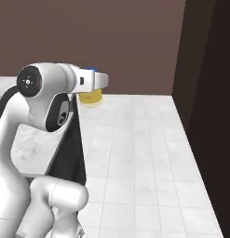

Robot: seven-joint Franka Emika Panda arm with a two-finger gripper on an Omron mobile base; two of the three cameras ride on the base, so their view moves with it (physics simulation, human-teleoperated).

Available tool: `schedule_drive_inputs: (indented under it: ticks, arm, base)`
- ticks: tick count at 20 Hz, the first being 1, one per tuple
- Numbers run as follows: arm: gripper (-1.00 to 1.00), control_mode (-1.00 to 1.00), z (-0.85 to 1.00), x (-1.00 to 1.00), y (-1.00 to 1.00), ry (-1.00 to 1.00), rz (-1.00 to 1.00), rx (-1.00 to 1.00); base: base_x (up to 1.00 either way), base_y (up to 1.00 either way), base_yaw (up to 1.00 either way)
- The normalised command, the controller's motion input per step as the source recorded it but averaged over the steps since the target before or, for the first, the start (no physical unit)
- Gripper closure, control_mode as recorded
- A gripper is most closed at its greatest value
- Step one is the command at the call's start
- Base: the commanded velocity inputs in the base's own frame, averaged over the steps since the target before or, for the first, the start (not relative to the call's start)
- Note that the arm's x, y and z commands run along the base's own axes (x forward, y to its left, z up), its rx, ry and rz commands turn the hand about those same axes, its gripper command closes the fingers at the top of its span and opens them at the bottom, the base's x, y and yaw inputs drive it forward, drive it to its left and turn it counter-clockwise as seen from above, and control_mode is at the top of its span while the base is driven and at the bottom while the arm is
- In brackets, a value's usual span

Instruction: The dining table condiment station is running low on mayonnaise. Refill the condiment station by opening the cabinet and taking the mayonnaise from the cabinet and placing it on the dining table.

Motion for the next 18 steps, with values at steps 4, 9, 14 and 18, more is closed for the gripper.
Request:
schedule_drive_inputs:
  ticks: [4,9,14,18]
  arm:
    - [1.0,1.0,0.0,0.0,0.0,0.0,0.0,0.0]
    - [1.0,1.0,0.0,0.0,0.0,0.0,0.0,0.0]
    - [1.0,1.0,0.0,0.0,0.0,0.0,0.0,0.0]
    - [1.0,1.0,0.0,0.0,0.0,0.0,0.0,0.0]
  base:
    - [0.92,-0.97,-0.08]
    - [1.0,-0.2,0.02]
    - [1.0,-0.01,0.19]
    - [1.0,-0.11,0.41]
